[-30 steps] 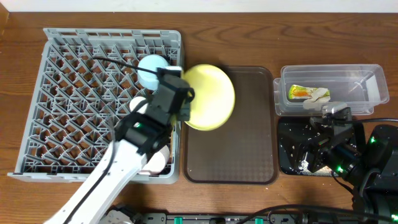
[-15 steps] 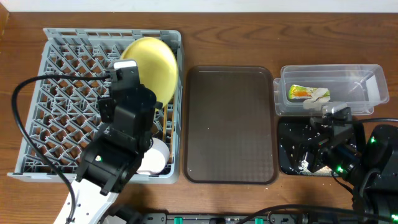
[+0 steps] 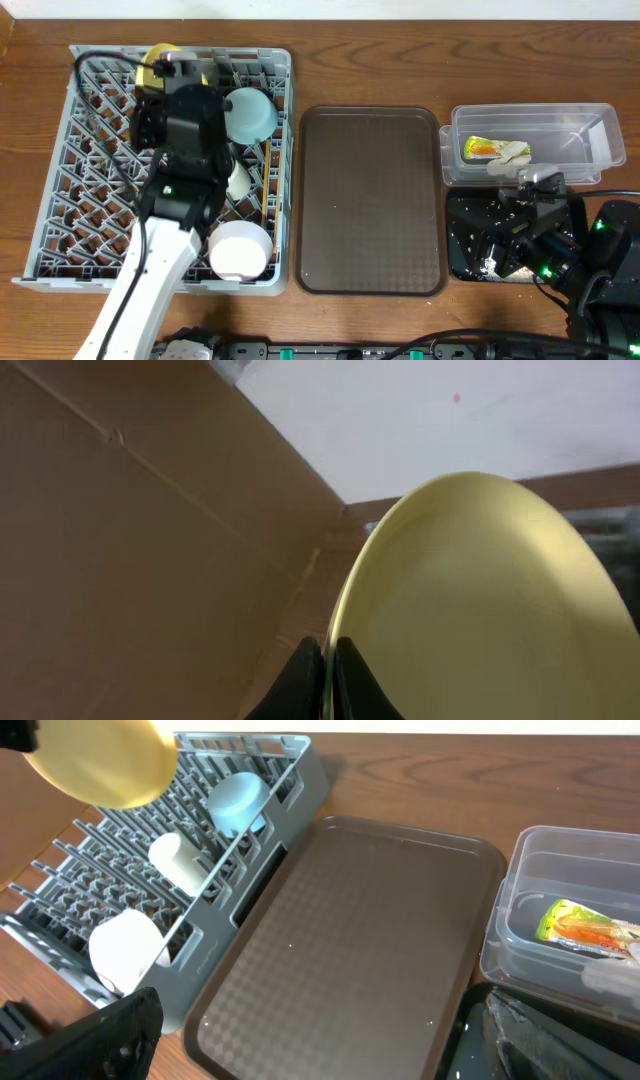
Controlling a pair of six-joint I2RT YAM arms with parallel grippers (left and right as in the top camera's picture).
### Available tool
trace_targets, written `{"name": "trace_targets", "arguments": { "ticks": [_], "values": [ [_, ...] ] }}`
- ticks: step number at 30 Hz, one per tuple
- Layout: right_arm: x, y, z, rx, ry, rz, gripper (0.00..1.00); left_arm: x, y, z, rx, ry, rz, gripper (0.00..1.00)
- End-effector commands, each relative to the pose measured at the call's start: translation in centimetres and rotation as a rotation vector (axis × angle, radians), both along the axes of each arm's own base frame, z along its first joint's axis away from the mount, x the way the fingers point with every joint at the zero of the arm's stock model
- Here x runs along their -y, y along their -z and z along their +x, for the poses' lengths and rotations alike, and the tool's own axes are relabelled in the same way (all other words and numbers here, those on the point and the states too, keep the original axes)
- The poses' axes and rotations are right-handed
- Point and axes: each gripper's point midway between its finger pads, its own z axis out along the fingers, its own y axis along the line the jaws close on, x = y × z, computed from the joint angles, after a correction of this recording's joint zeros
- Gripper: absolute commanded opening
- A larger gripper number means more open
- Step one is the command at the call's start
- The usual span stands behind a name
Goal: Sort waste into correct bins and load items into the dishwasher
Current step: 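Lower the yellow plate upright into the rack's upper left slots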
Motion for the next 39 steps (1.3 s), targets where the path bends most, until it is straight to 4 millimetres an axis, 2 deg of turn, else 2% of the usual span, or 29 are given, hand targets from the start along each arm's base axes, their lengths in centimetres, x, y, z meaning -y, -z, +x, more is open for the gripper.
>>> {"name": "trace_targets", "arguments": {
  "ticks": [1, 6, 11, 18, 20, 24, 26, 39],
  "values": [
    [-0.2, -0.5, -0.1, 0.018, -0.012, -0.008, 0.99, -0.9, 0.3, 1.4, -0.110, -0.002, 0.155, 0.07],
    [-0.2, -0.5, -0.1, 0.018, -0.012, -0.008, 0.99, -0.3, 0.3, 3.9, -0.178, 0.049, 0.306, 0.07],
    [-0.2, -0.5, -0.1, 0.018, -0.012, -0.008, 0.99, 0.4, 2.9, 5.8, -0.311, 0.112, 0.413, 0.07],
    [-0.2, -0.5, -0.1, 0.018, -0.012, -0.009, 0.99, 0.2, 5.3, 7.1, -0.387, 0.124, 0.457, 0.07],
    [-0.2, -0.5, -0.1, 0.018, -0.012, -0.008, 0.99, -0.5, 5.4, 7.5, -0.394, 0.112, 0.476, 0.07],
    [-0.2, -0.5, -0.1, 0.018, -0.012, -0.009, 0.99, -2.2, 4.0, 7.6, -0.339, 0.060, 0.476, 0.08],
    [-0.2, -0.5, -0.1, 0.018, -0.012, -0.008, 0.99, -2.6, 4.0, 7.6, -0.339, 0.051, 0.474, 0.07],
    [-0.2, -0.5, -0.1, 0.018, -0.012, -0.008, 0.99, -2.6, 4.3, 7.5, -0.347, 0.053, 0.466, 0.07]
  ]
}}
